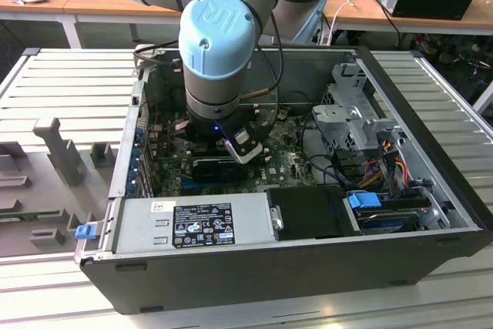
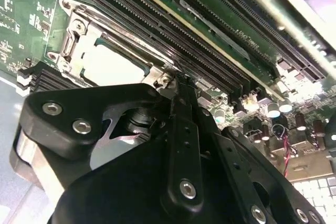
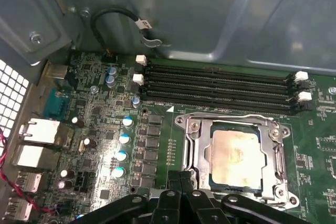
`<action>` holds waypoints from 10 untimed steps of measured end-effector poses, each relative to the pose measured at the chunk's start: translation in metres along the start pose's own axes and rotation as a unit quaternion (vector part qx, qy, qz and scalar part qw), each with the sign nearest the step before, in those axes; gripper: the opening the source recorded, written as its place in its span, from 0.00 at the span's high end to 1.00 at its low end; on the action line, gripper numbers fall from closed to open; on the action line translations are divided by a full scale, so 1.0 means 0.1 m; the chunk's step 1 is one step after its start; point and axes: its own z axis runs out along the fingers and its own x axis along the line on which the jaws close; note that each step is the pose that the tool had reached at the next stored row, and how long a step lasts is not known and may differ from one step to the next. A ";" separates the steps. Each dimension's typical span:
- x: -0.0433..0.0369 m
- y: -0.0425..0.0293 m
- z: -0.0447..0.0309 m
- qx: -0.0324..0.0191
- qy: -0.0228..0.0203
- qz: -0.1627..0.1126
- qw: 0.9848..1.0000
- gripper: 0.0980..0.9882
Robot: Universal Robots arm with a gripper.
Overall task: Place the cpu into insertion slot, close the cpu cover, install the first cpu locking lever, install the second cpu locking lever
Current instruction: 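Install the second cpu locking lever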
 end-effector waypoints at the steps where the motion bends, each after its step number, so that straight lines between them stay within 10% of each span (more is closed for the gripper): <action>1: 0.001 0.016 -0.039 0.000 0.000 0.000 1.000 0.99; 10: -0.003 0.119 -0.274 0.000 0.000 0.000 1.000 0.99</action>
